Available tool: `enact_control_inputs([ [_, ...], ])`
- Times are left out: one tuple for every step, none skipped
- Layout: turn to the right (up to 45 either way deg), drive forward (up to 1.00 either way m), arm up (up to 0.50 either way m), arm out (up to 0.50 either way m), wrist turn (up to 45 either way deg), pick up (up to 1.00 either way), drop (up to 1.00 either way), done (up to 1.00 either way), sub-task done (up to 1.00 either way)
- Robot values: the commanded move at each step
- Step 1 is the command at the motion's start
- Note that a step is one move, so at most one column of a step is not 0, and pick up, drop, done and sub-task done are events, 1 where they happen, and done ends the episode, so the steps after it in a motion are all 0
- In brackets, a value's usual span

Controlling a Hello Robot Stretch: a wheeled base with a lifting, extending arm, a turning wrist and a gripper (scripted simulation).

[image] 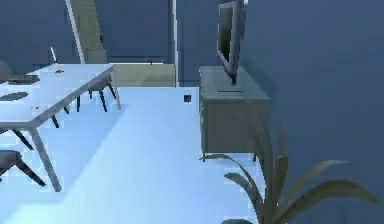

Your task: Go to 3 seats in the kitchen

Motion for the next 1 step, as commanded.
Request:
enact_control_inputs([
  [-30.0,0.00,0.00,0.00,0.0,0.00,0.00,0.00,0.00],
])
